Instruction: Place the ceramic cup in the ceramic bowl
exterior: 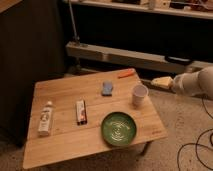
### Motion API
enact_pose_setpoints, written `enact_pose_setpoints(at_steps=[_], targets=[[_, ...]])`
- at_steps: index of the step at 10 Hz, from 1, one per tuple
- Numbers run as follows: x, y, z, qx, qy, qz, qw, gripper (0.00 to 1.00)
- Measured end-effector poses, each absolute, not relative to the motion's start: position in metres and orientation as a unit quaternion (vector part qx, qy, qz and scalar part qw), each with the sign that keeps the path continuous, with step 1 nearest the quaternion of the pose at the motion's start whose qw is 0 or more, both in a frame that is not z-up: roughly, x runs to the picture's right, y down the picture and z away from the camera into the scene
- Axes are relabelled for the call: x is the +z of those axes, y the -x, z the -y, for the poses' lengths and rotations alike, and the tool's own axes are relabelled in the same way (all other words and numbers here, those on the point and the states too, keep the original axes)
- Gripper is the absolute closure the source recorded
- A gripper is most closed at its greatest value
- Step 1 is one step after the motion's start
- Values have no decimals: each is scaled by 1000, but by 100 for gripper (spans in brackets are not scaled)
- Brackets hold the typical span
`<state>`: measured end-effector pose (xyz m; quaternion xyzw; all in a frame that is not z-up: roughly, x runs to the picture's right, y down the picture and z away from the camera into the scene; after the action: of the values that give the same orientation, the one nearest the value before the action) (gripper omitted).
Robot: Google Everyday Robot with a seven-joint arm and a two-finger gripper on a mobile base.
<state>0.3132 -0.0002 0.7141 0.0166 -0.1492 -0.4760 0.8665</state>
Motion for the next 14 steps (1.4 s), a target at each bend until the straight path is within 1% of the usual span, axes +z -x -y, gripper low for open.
enact_pose_setpoints(at_steps=[2, 3, 5, 7, 11, 12, 13, 14], targets=[[753, -306, -4, -479, -7, 161, 863, 20], [764, -301, -3, -486, -1, 160, 859, 20], [803, -286, 2, -503, 7, 147, 852, 20], [835, -293, -5, -507, 9, 139, 851, 20], [857, -288, -16, -509, 12, 158, 846, 20], [859, -286, -18, -511, 14, 161, 844, 22], [861, -286, -23, -513, 17, 164, 843, 34], [864, -284, -25, -514, 19, 166, 841, 42]])
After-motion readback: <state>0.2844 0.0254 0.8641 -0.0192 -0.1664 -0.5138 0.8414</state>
